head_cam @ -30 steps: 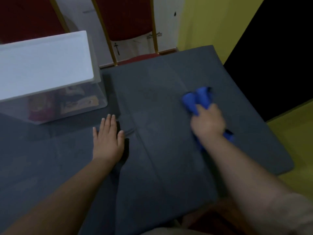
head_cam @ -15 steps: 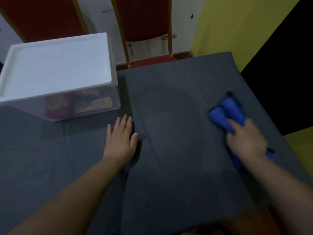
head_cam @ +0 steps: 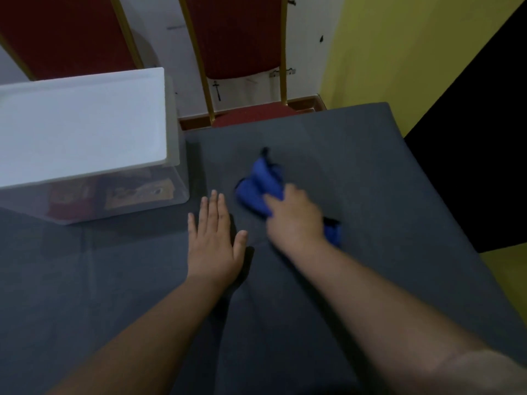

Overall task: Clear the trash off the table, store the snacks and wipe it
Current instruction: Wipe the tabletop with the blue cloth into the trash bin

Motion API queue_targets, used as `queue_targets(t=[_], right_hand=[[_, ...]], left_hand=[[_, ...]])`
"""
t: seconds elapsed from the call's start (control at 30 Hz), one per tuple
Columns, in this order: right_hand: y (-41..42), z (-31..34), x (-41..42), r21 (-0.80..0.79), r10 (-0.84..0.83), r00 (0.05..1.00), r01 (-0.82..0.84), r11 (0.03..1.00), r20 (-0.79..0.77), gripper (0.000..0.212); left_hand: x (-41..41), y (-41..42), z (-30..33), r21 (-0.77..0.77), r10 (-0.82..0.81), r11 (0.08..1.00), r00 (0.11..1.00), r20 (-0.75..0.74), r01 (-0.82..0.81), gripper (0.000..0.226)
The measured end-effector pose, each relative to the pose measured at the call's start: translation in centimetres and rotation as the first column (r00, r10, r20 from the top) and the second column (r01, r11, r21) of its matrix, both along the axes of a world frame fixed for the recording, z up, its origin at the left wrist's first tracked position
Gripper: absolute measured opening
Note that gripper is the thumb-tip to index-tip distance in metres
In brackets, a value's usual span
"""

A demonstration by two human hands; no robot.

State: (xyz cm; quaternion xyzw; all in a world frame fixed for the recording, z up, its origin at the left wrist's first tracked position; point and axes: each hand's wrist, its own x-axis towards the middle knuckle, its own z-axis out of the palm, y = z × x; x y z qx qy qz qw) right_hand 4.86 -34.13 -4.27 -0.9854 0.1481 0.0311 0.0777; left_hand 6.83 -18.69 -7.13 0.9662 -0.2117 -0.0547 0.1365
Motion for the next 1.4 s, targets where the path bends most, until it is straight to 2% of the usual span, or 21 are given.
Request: queue_targets(t=[0.07, 0.1, 0.17, 0.23, 0.3, 0.4, 0.5, 0.57, 0.67, 0.8, 0.87, 0.9, 0.97, 1.03, 1.13, 1.2, 1.3, 1.33, 1.4], right_hand=[[2.8, -0.1, -1.2, 0.053, 0.178, 0.984, -0.178, 0.983, 0.005, 0.036], [2.8, -0.3, -2.3, 0.073, 0.213, 0.977, -0.213, 0.974, 0.012, 0.039], [0.8, -0.4, -4.4, 0.076, 0.17, 0.985, -0.172, 0.982, 0.03, 0.043], [-3.6, -0.4, -6.5, 0.039, -0.026, 0.999, 0.024, 0.999, 0.044, 0.044], [-9.0, -0.1, -8.0, -0.006, -0.239, 0.971, 0.239, 0.971, 0.018, 0.043], [-16.6, 0.3, -7.4, -0.048, -0.569, 0.82, 0.571, 0.819, 0.055, 0.038], [-20.8, 0.9, -3.1, -0.016, -0.748, 0.664, 0.747, 0.664, -0.007, 0.041], [-21.3, 0.7, 0.8, -0.022, -0.734, 0.679, 0.734, 0.679, -0.01, 0.042], [-18.4, 0.4, 6.5, -0.018, -0.599, 0.801, 0.599, 0.801, 0.012, 0.04], [-10.6, -0.4, 7.8, 0.001, -0.231, 0.972, 0.232, 0.973, 0.05, 0.04], [-8.5, -0.9, 5.4, -0.013, -0.045, 0.987, 0.048, 0.999, 0.153, 0.04], [-8.4, -1.0, 4.1, -0.003, -0.016, 0.984, 0.017, 1.0, 0.178, 0.039], [-10.2, -1.1, 2.1, 0.024, -0.089, 0.979, 0.086, 0.996, 0.185, 0.039], [-13.8, -0.9, 1.4, -0.001, -0.247, 0.956, 0.25, 0.968, 0.16, 0.039], [-20.7, -0.5, 2.1, -0.1, -0.505, 0.855, 0.516, 0.851, 0.12, 0.036], [-24.8, -0.2, 3.9, -0.115, -0.631, 0.772, 0.636, 0.763, 0.081, 0.038], [-27.5, 0.4, 7.4, -0.074, -0.706, 0.709, 0.704, 0.706, 0.006, 0.042], [-27.4, 0.6, 8.8, -0.066, -0.7, 0.715, 0.698, 0.713, 0.005, 0.041], [-25.5, 0.4, 11.7, -0.053, -0.62, 0.784, 0.621, 0.782, 0.023, 0.038]], left_hand=[[0.2, 0.1, -0.4, -0.023, 0.001, 1.0, 1.0, 0.004, -0.001, 0.075], [0.4, 0.3, -0.6, -0.028, -0.005, 1.0, 1.0, 0.003, 0.005, 0.075], [0.9, 0.6, -0.8, -0.035, -0.033, 0.999, 0.999, 0.001, 0.033, 0.074], [1.3, 0.4, -0.8, -0.02, -0.057, 0.998, 0.998, -0.008, 0.057, 0.074], [1.6, -0.1, -0.8, 0.004, -0.071, 0.997, 0.997, -0.026, 0.071, 0.074], [2.1, -1.7, -0.4, 0.025, -0.098, 0.995, 0.993, -0.072, 0.101, 0.081], [2.8, -4.1, 0.0, 0.016, -0.169, 0.985, 0.981, -0.1, 0.172, 0.075], [3.3, -5.9, 0.0, 0.033, -0.189, 0.98, 0.973, -0.131, 0.195, 0.065], [4.0, -7.7, -0.3, 0.087, -0.172, 0.979, 0.974, -0.147, 0.186, 0.063], [3.8, -7.6, -0.7, 0.134, -0.19, 0.969, 0.974, -0.125, 0.206, 0.064], [3.8, -7.6, -0.6, 0.143, -0.192, 0.968, 0.975, -0.115, 0.208, 0.073], [3.8, -7.6, -0.5, 0.14, -0.193, 0.968, 0.975, -0.111, 0.208, 0.075], [3.9, -7.7, -0.3, 0.134, -0.197, 0.968, 0.974, -0.115, 0.211, 0.075], [3.9, -7.7, -0.3, 0.108, -0.2, 0.971, 0.973, -0.117, 0.213, 0.073], [4.1, -7.7, -0.6, 0.123, -0.179, 0.974, 0.978, -0.11, 0.192, 0.067], [4.2, -7.8, -0.8, 0.112, -0.169, 0.977, 0.979, -0.116, 0.182, 0.059], [4.2, -7.7, -1.2, 0.101, -0.176, 0.978, 0.981, -0.08, 0.184, 0.056], [4.2, -7.7, -1.2, 0.095, -0.174, 0.979, 0.983, -0.066, 0.18, 0.056], [4.2, -7.6, -1.3, 0.103, -0.167, 0.98, 0.985, -0.034, 0.17, 0.055]])
